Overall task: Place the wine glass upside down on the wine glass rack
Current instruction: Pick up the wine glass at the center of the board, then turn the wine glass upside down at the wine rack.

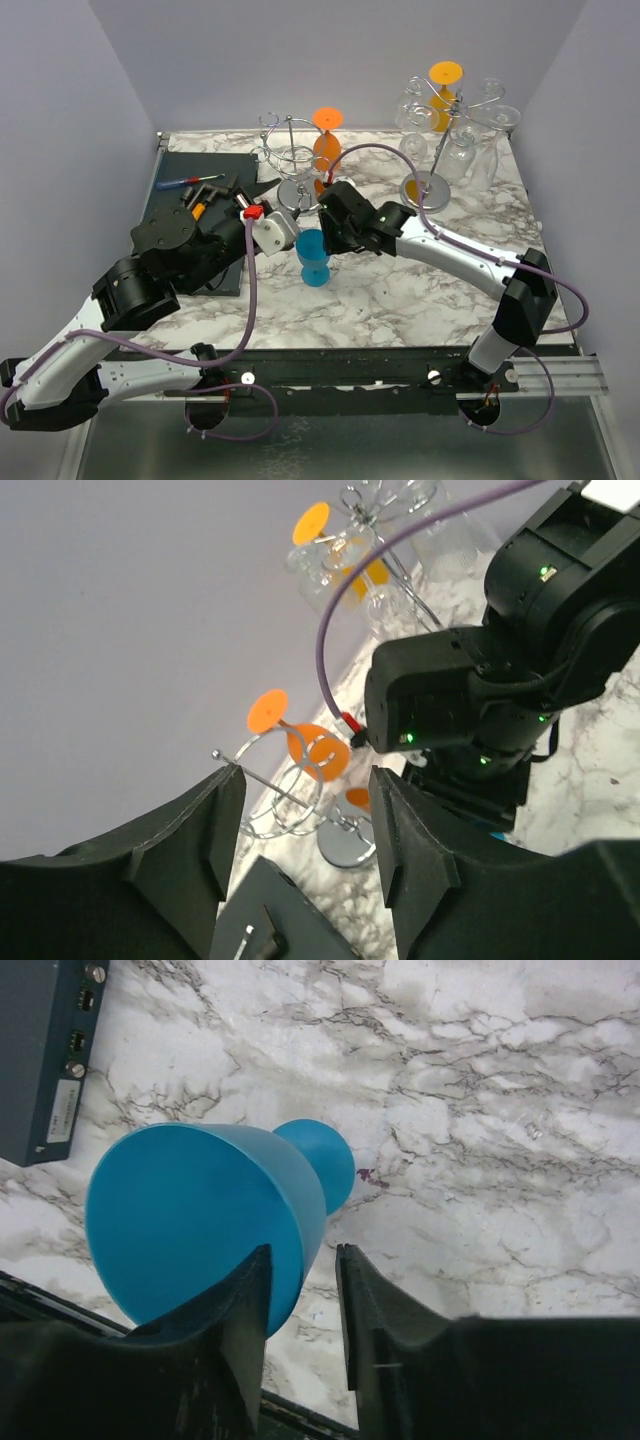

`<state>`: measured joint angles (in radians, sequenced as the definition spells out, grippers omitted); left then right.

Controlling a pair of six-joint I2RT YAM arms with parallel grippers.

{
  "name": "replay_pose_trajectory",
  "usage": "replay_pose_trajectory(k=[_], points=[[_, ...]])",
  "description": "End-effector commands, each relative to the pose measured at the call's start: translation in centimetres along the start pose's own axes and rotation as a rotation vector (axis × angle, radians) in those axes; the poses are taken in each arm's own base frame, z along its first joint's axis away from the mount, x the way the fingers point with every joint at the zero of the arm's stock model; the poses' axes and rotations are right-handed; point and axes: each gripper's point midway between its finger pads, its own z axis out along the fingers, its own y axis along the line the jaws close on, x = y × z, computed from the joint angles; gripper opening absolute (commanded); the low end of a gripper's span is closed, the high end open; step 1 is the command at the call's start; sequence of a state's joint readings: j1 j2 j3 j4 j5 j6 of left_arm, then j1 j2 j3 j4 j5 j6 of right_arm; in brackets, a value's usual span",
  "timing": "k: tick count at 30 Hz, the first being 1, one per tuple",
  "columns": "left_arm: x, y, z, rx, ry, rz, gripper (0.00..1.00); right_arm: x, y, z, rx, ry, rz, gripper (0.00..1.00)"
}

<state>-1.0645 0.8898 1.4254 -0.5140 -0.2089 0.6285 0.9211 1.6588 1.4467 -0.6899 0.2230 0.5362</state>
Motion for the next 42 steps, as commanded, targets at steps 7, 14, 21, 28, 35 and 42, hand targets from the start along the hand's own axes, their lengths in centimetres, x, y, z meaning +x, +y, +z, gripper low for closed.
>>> replay_pose_trajectory(k=[7,14,21,28,35,42], points=[[5.0,-2.5,-0.9,0.031,0.172,-0.172,0.62,-1.9,-0.7,-2.2,-0.055,-0.21,0.04,0.0],[6.0,-3.6,-0.4,0.059,0.196,-0.204,0.64,-5.2,-3.1,-11.2,-0.189,-0.604,0.173,0.0],[6.3,-4.9,0.9,0.079,0.227,-0.329,0.66,-6.2,-4.2,-18.3,-0.375,-0.909,0.267,0.0],[8.7,-5.3,1.9,0.025,0.308,-0.525,0.74,-7.2,-4.5,-22.4,-0.448,-1.022,0.29,0.0],[8.9,-6.4,2.3,0.112,0.325,-0.605,0.83,-8.2,-4.1,-24.5,-0.471,-1.052,0.266,0.0],[8.8,-7.4,2.6,0.22,0.322,-0.635,0.68,-8.2,-3.7,-25.8,-0.516,-1.071,0.248,0.01]])
